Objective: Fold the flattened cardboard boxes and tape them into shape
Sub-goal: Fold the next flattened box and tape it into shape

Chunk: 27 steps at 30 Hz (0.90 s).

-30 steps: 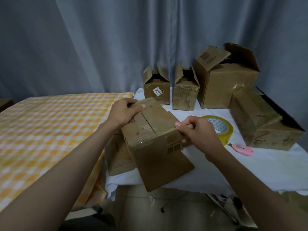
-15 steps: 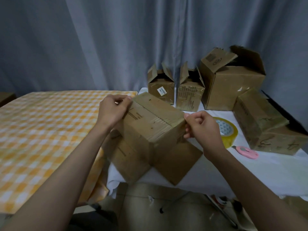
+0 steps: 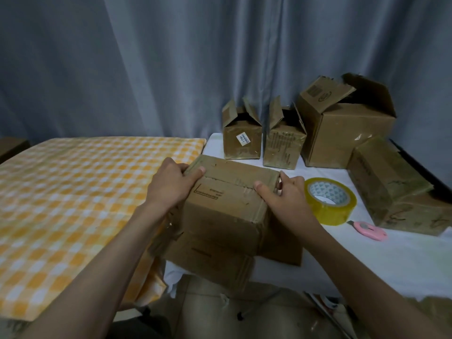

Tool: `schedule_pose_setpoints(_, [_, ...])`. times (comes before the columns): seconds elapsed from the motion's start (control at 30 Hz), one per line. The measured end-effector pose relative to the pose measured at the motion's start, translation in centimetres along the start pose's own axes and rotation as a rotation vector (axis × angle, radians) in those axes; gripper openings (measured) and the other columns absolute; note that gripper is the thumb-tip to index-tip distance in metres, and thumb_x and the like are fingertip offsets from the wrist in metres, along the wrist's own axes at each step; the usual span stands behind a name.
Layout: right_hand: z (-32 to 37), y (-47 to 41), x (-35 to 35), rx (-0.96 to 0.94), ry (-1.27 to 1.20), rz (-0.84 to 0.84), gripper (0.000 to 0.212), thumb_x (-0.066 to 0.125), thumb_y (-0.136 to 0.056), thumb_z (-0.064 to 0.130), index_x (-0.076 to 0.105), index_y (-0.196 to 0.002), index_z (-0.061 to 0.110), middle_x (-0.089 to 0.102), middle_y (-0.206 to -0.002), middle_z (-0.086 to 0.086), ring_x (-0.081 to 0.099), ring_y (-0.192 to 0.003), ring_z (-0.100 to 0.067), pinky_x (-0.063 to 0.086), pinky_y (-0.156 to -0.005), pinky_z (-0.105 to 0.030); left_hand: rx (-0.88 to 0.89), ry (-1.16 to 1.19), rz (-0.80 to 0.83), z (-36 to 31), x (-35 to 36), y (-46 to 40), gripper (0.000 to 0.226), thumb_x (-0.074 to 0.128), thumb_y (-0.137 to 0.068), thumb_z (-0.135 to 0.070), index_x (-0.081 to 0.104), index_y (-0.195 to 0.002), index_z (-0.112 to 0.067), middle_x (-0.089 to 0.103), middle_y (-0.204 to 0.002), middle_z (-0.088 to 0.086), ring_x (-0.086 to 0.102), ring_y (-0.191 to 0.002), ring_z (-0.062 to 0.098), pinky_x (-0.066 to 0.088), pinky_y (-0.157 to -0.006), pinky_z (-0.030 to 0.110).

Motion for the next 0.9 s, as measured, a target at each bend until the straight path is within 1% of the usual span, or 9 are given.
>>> schedule_pose_setpoints(0.07, [0.0,0.2,-0.2,0.008,-0.001,-0.002,0.052,0.056,-0.087,0.063,0.053,-0.124,0.027,0.035,-0.115,0.001,0.046,-0.118,-0.02,0.041,-0.097,-0.038,0.001,0.056,-0.004,-0.3,-0.4,0.2,0.036,0.057,-0.09,-0.06,0.072,-0.082,-0.028,0.055,-0.078,-0.01,0.048,-0.068,0.002,0.036,-0.056,0.023])
schedule_pose_setpoints(0.13, [0.7,0.6,-1.0,-0.046,-0.046,-0.066,0.044,0.06,-0.087,0.06,0.059,-0.116,0.027,0.04,-0.109,0.003,0.05,-0.111,-0.018,0.045,-0.096,-0.037,-0.016,0.134,-0.011,-0.5,-1.4,0.4,0.036,0.059,-0.089,-0.059,0.064,-0.064,-0.034,0.055,-0.064,-0.021,0.052,-0.066,-0.002,0.038,-0.057,0.019])
schedule_pose_setpoints(0.2, [1.8,1.0,-2.0,-0.12,-0.136,-0.135,0.038,0.064,-0.086,0.055,0.063,-0.112,0.027,0.043,-0.103,0.006,0.054,-0.101,-0.015,0.049,-0.095,-0.039,0.024,0.177,-0.094,-1.2,-3.5,0.7,0.034,0.058,-0.09,-0.059,0.07,-0.068,-0.035,0.058,-0.064,-0.024,0.057,-0.07,-0.001,0.041,-0.061,0.026])
schedule_pose_setpoints(0.27, [3.1,1.1,-3.0,-0.179,-0.231,-0.181,0.044,0.067,-0.087,0.05,0.06,-0.124,0.027,0.043,-0.103,0.007,0.058,-0.094,-0.011,0.052,-0.094,-0.037,0.123,0.159,-0.255,-2.5,-6.5,1.2,0.034,0.057,-0.091,-0.056,0.077,-0.085,-0.03,0.063,-0.074,-0.018,0.058,-0.074,0.008,0.037,-0.068,0.028])
schedule_pose_setpoints(0.4, [6.0,1.9,-4.9,-0.359,-0.329,-0.267,0.064,0.073,-0.088,0.034,0.046,-0.144,0.024,0.044,-0.109,0.005,0.057,-0.073,0.007,0.045,-0.076,-0.005,0.295,0.229,-0.456,-4.7,-10.6,2.7,0.031,0.06,-0.092,-0.049,0.076,-0.1,-0.024,0.066,-0.092,-0.003,0.053,-0.08,0.009,0.036,-0.07,0.018])
schedule_pose_setpoints(0.53, [6.9,2.4,-6.1,-0.462,-0.414,-0.293,0.07,0.076,-0.087,0.026,0.042,-0.149,0.022,0.042,-0.116,0.009,0.057,-0.082,0.007,0.05,-0.076,-0.01,0.371,0.303,-0.546,-6.0,-11.9,4.1,0.029,0.059,-0.094,-0.045,0.071,-0.111,-0.025,0.059,-0.101,-0.007,0.053,-0.084,0.005,0.044,-0.076,0.024])
schedule_pose_setpoints(0.7, [6.5,2.8,-7.0,-0.507,-0.376,-0.336,0.065,0.079,-0.084,0.018,0.044,-0.139,0.024,0.05,-0.128,0.004,0.06,-0.09,-0.006,0.052,-0.075,-0.017,0.463,0.447,-0.544,-7.3,-11.5,5.6,0.023,0.05,-0.102,-0.038,0.065,-0.115,-0.025,0.057,-0.108,-0.012,0.055,-0.097,-0.001,0.039,-0.081,0.01])
schedule_pose_setpoints(0.8, [5.6,2.6,-6.3,-0.471,-0.362,-0.276,0.045,0.073,-0.089,0.014,0.045,-0.124,0.023,0.057,-0.12,-0.003,0.066,-0.085,-0.005,0.052,-0.074,-0.016,0.432,0.56,-0.514,-7.2,-10.7,5.8,0.028,0.037,-0.106,-0.039,0.062,-0.105,-0.027,0.06,-0.104,-0.01,0.058,-0.101,0.006,0.044,-0.087,0.021])
schedule_pose_setpoints(0.9, [3.9,2.0,-5.1,-0.35,-0.394,-0.203,0.028,0.067,-0.094,0.029,0.046,-0.109,0.016,0.055,-0.094,0.0,0.06,-0.068,0.006,0.042,-0.062,-0.005,0.357,0.565,-0.49,-6.4,-9.1,5.9,0.039,0.037,-0.105,-0.042,0.065,-0.096,-0.015,0.061,-0.097,-0.002,0.058,-0.096,0.014,0.046,-0.083,0.031])
Point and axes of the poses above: each hand's wrist, its own y-axis away from the middle knuckle, its own x-axis out of the palm, z = x × y, the point moved 9 cm from there along -y, towards the middle knuckle
